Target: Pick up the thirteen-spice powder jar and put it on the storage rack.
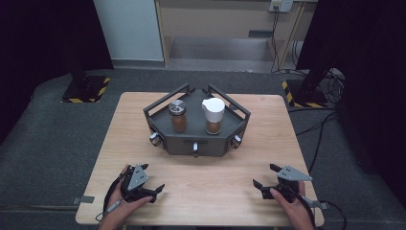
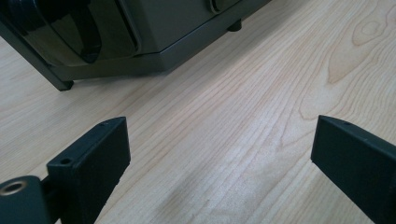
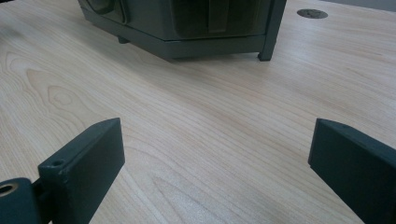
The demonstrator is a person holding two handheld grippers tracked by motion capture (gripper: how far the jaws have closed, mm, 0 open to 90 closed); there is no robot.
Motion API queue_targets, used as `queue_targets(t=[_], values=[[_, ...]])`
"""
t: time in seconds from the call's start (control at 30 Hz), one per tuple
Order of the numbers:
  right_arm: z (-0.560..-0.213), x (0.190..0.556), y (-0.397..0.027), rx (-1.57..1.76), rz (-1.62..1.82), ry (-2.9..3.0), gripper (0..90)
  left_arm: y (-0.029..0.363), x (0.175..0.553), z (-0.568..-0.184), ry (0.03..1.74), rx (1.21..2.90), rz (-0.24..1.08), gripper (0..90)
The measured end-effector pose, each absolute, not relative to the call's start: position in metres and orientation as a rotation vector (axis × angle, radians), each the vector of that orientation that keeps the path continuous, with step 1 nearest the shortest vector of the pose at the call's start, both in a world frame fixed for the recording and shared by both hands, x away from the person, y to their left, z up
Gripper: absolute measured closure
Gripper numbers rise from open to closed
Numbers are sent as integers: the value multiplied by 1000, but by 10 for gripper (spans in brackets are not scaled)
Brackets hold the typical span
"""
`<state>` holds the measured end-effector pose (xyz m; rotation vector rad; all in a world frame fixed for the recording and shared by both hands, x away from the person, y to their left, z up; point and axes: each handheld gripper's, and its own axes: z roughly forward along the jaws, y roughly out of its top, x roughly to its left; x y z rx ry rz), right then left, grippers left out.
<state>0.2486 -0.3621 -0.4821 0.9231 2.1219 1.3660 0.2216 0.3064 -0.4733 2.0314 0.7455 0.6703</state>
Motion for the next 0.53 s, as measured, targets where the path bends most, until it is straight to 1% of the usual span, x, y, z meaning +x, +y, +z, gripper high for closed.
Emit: queue_targets(t=[0.53], values=[[-481,247,-359,917,1366,2130,32,306,222,-471,735,2036,675,41]])
